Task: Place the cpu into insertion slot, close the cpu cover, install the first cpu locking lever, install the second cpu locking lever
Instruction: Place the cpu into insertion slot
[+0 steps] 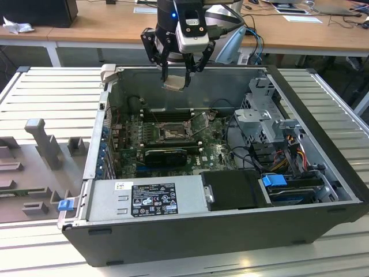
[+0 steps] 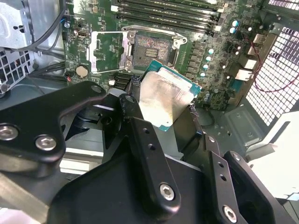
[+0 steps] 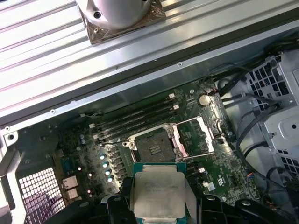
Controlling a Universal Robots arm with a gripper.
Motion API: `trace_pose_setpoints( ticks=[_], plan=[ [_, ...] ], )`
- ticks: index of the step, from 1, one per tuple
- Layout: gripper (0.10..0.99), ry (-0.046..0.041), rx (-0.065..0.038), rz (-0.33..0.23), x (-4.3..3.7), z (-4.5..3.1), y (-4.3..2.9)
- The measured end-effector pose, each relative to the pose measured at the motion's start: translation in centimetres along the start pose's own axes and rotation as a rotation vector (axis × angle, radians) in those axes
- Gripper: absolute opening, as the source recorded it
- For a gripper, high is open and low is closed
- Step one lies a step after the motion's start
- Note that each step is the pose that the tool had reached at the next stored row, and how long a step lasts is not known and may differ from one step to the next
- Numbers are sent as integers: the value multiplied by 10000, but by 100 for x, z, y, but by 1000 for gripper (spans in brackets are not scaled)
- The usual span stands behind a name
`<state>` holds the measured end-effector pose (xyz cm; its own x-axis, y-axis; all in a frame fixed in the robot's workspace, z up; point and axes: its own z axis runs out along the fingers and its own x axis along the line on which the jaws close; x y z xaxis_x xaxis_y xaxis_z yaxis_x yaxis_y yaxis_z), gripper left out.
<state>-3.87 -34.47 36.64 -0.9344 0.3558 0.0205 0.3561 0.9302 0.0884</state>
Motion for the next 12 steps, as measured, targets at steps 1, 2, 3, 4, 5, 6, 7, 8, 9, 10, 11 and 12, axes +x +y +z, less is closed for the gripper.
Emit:
trace_pose_setpoints(
  ticks=[1, 2, 3, 4, 5, 6, 7, 8, 9, 10, 11, 12],
  plan=[
    [529, -1, 0, 16, 0, 0, 0],
    [529, -3, -1, 39, 0, 0, 0],
    [529, -5, -1, 56, 0, 0, 0],
    [529, -7, -2, 82, 0, 0, 0],
    [529, -9, -2, 100, 0, 0, 0],
    [529, -10, -3, 113, 0, 0, 0],
    [529, -12, -3, 134, 0, 0, 0],
    [529, -13, -2, 150, 0, 0, 0],
    [529, -15, -2, 172, 0, 0, 0],
    [529, -16, -4, 187, 0, 0, 0],
    [529, -18, -4, 206, 0, 0, 0],
    [529, -19, -4, 219, 0, 0, 0]
  ],
)
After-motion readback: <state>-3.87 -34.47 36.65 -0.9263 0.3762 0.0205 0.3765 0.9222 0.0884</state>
